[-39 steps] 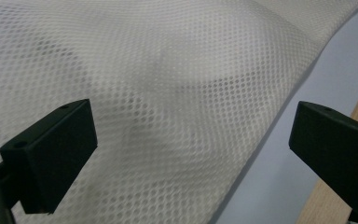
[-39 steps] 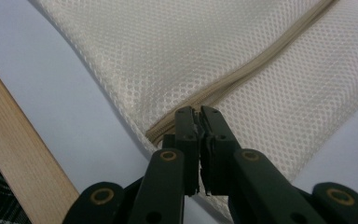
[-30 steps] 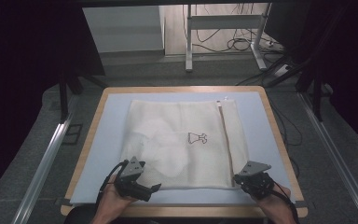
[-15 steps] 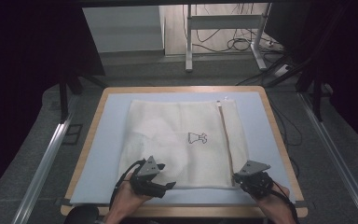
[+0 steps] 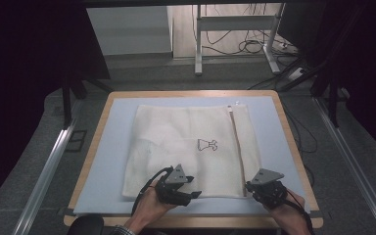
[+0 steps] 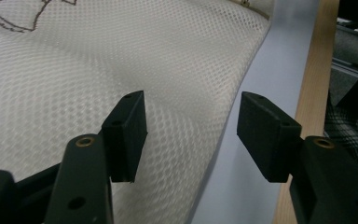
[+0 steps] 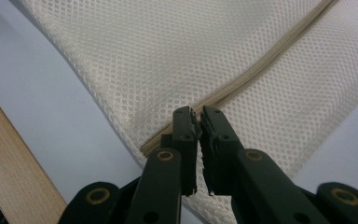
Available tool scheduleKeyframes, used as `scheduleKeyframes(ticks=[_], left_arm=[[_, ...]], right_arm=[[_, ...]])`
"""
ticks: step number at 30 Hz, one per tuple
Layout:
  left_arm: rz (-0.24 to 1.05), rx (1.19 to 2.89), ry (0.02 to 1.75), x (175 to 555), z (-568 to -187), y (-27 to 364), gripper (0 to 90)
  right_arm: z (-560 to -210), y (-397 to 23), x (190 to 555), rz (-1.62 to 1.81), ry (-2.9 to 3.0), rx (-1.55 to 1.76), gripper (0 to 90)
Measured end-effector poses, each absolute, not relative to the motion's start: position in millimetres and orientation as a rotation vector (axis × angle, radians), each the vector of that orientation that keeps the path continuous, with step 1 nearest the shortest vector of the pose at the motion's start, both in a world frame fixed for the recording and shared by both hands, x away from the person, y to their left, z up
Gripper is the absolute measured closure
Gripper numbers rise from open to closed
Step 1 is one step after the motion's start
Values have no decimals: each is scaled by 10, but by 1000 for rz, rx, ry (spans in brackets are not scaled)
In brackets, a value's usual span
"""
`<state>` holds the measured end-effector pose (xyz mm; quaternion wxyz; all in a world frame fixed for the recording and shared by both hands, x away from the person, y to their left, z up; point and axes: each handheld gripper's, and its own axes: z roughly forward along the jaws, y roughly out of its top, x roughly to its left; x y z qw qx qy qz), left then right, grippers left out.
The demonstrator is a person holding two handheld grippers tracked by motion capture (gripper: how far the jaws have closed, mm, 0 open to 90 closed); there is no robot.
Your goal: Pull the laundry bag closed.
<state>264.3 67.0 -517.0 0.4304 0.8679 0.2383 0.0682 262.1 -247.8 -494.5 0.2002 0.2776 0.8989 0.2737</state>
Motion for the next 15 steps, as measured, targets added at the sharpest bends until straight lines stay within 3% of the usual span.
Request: scheduleKeyframes(ticks=[15], left_arm=[[129,2168,537,2729,-5198,345,612]], right_arm=[[-4961,-2478,2629,764,2520,787,831]])
